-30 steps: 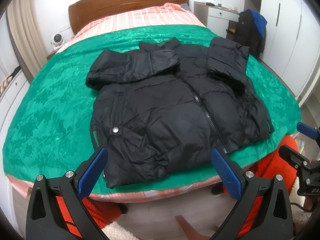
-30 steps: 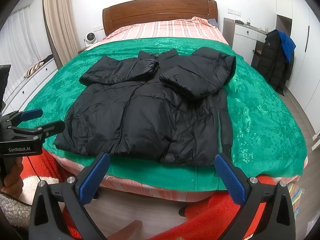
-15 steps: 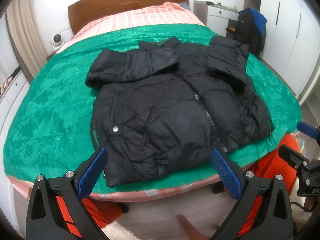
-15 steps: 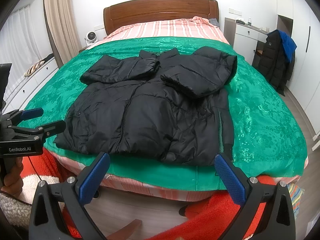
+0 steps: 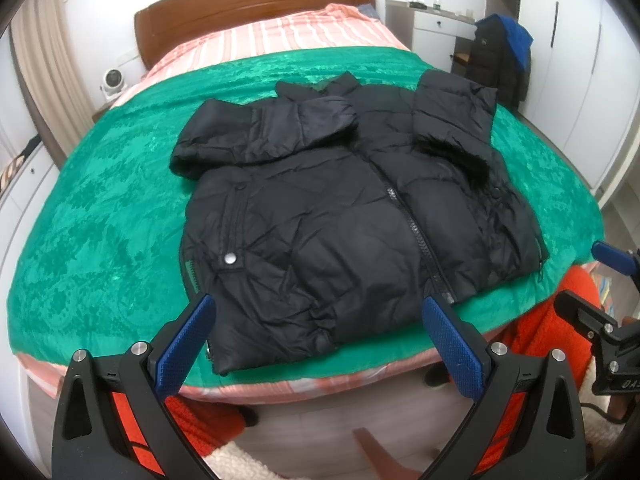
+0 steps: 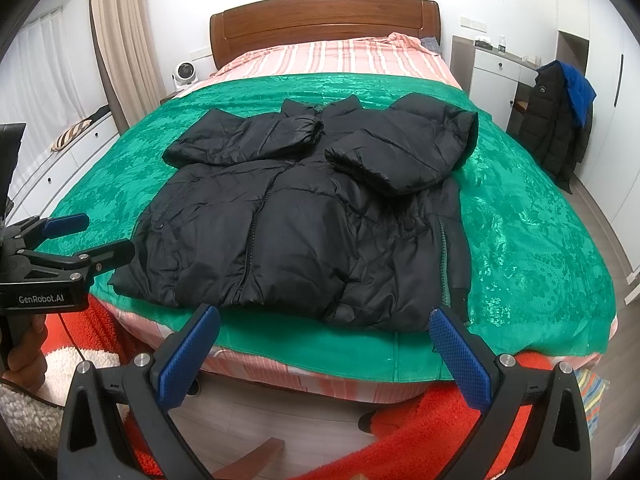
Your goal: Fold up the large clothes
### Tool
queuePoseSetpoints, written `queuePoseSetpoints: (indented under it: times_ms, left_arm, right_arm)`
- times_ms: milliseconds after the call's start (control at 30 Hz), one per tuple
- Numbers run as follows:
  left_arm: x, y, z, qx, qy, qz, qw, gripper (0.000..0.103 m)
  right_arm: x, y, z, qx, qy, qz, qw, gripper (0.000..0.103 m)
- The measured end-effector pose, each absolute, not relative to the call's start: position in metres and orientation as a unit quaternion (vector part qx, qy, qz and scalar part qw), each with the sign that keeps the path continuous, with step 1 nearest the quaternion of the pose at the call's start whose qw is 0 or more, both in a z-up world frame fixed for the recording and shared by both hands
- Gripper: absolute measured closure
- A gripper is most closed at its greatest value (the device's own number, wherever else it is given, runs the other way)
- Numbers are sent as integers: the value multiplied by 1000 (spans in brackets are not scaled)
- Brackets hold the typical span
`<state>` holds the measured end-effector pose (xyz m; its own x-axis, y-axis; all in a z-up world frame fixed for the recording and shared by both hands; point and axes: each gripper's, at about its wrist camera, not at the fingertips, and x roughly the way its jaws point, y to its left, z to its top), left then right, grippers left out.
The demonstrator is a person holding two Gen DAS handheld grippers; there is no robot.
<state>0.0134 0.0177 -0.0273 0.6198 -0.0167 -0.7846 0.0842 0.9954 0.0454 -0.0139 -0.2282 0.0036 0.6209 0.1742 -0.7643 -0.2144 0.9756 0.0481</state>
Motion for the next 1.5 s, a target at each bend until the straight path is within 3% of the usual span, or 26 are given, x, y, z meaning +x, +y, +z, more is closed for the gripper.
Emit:
queuePoseSetpoints:
  times_ms: [1500]
  left_arm:
    - [13, 14, -33, 44, 444, -29, 895, 0]
  right_arm:
    - [-12, -228, -1, -21, 429, 111, 896, 0]
